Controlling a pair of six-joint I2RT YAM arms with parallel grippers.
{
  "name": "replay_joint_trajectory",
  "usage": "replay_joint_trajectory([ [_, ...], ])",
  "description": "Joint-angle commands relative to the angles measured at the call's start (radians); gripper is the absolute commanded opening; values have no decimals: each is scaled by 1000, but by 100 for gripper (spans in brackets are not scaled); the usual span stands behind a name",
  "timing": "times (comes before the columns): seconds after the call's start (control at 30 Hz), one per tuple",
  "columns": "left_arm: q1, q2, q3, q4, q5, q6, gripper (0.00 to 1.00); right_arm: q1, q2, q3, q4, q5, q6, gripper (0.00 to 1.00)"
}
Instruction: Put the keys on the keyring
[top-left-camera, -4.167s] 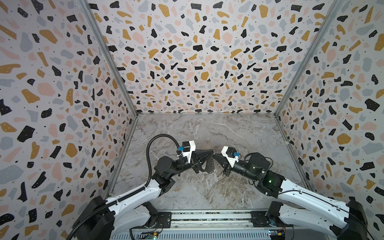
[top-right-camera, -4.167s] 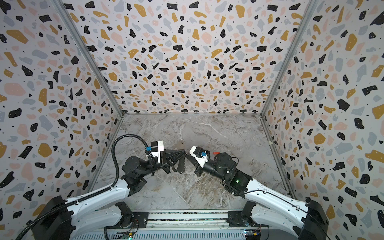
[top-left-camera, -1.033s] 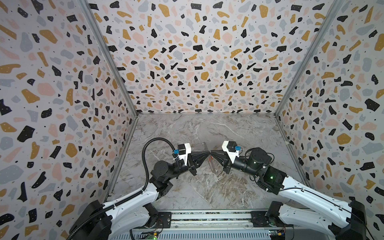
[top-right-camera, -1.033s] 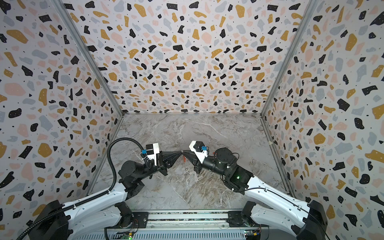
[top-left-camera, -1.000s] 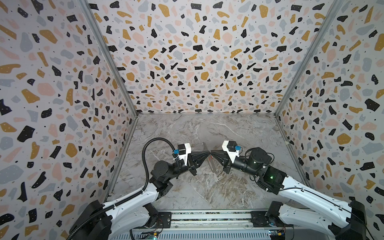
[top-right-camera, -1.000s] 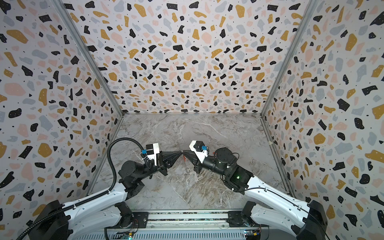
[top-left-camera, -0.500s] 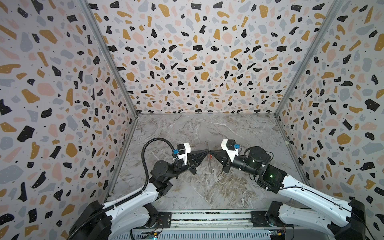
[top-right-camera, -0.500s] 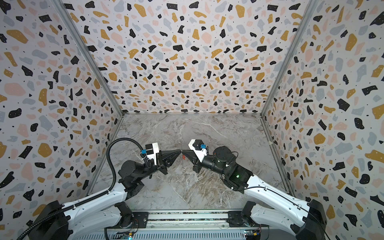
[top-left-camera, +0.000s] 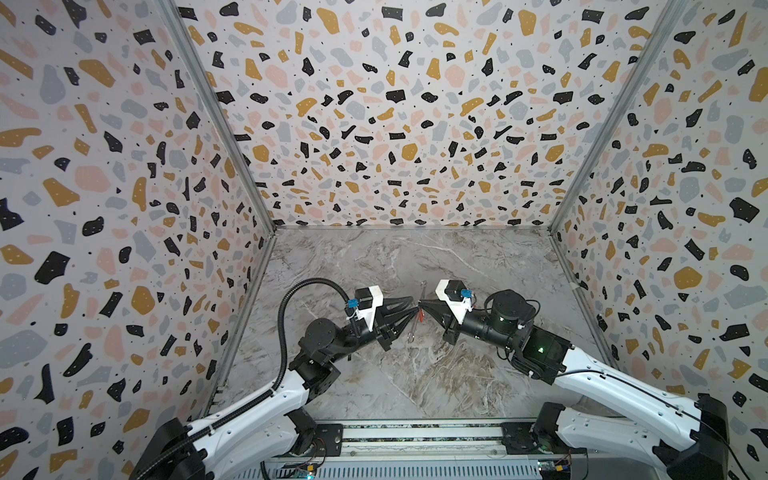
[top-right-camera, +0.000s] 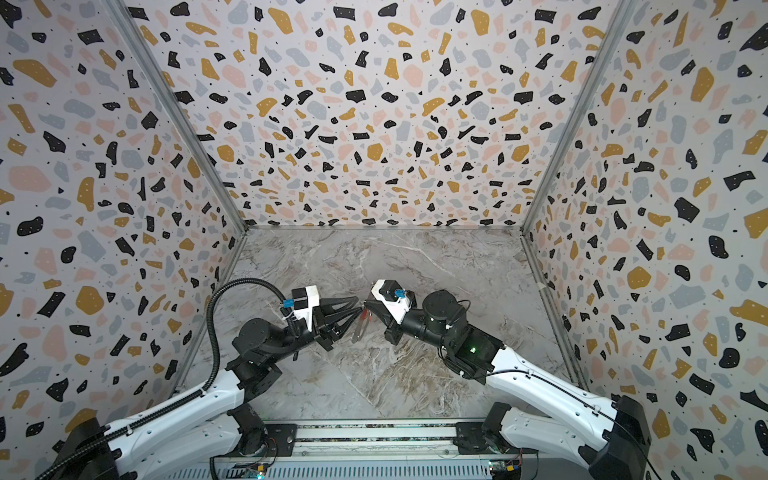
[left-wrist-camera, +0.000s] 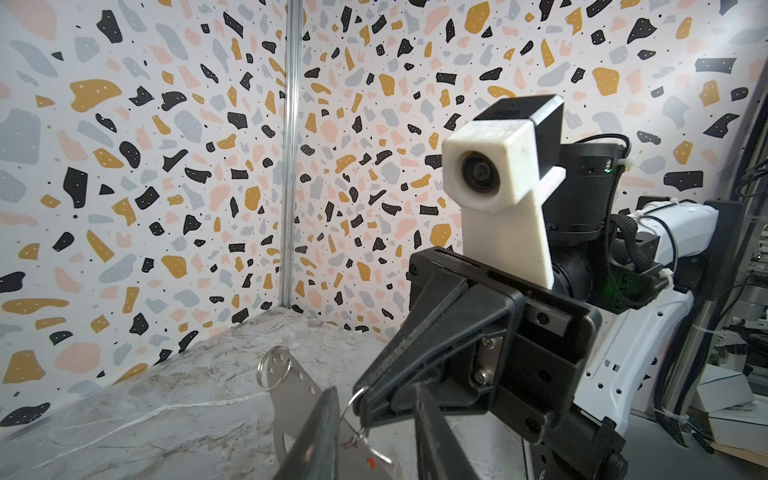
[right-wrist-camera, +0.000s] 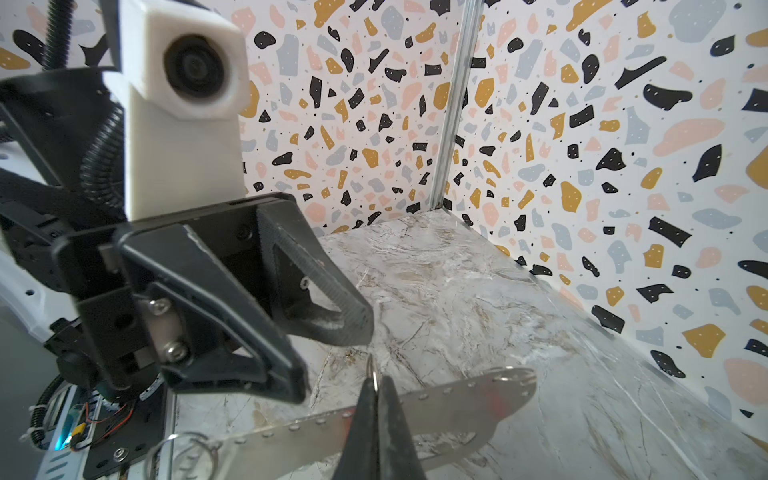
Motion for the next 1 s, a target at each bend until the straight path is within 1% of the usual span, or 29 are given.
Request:
replay_joint_trajectory([
  [0.0,-5,-38,31,-51,-29,49,31,-7,-3,65,-42,-10,-47,0],
  [0.17,5,-62,54,-150,-38,76,30,-50,29,146,-157,-92,-97,0],
  [0.3,35,-84,67,-207,-32,94,26,-127,71,272,-314,-221,-150,0],
  [0.4,72,-91,86,-243,3,121,22,-183,113,375,-447,-320,-199,0],
  [0.5,102,-71,137,-315,75,173,20,-211,176,481,-588,-385,-259,0],
  [0.6,111,-23,226,-452,138,270,20,-213,246,579,-712,-395,-316,0],
  [0.7,112,35,316,-614,191,386,19,-213,295,635,-785,-397,-361,0],
  [0.8,117,83,383,-740,232,486,17,-213,326,669,-830,-399,-398,0],
  [0.87,126,97,403,-787,250,527,16,-213,342,688,-859,-402,-418,0],
  [0.97,138,98,415,-819,257,545,17,-213,362,716,-905,-409,-447,0],
])
